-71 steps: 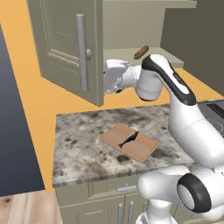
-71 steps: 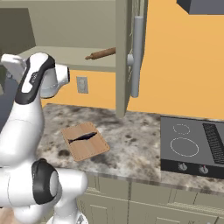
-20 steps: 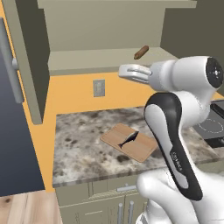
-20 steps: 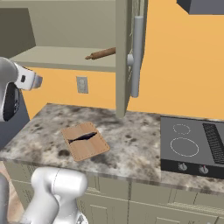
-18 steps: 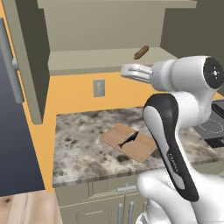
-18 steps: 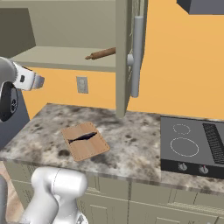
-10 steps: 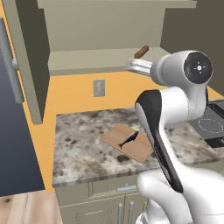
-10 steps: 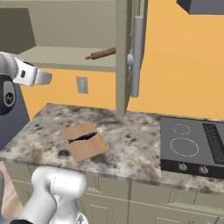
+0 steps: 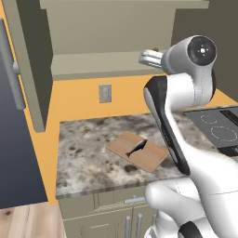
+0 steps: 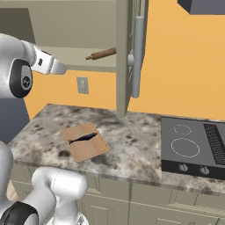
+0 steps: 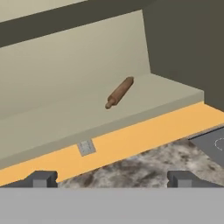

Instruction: Open the cabinet, retrieve the rolling pin, and place it next to the meat on the cutting board to prepare for tenderizing.

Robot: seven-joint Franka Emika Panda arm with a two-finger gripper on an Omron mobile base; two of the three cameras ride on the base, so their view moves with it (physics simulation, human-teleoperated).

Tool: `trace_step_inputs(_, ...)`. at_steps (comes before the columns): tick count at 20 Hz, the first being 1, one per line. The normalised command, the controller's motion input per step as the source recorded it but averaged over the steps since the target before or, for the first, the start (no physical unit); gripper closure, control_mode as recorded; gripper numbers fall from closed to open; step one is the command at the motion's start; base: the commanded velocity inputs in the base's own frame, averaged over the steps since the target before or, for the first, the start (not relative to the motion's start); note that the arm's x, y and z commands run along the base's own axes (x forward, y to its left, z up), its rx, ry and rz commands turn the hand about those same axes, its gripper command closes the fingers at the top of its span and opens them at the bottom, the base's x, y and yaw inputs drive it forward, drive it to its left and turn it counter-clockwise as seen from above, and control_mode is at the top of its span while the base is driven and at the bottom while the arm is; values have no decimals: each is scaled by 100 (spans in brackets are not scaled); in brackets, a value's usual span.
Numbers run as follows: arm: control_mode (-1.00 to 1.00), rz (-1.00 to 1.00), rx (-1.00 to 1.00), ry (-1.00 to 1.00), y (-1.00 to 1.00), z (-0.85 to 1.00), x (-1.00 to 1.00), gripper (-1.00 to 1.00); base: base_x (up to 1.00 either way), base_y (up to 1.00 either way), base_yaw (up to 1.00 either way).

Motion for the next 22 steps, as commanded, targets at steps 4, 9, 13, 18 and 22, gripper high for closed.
trace_step_inputs(4,-100,-1,3,0,-15,0,43,-100,0,0,0)
trace_step_inputs(9,-100,-6,0,2,-8,2,52,-100,0,0,0)
trace_step_inputs(13,-100,-6,0,3,-9,3,47,-100,0,0,0)
trace_step_inputs(18,-100,-5,3,5,-18,8,39,-100,0,0,0)
trace_step_inputs(22,-100,-3,3,6,-20,2,34,-100,0,0,0)
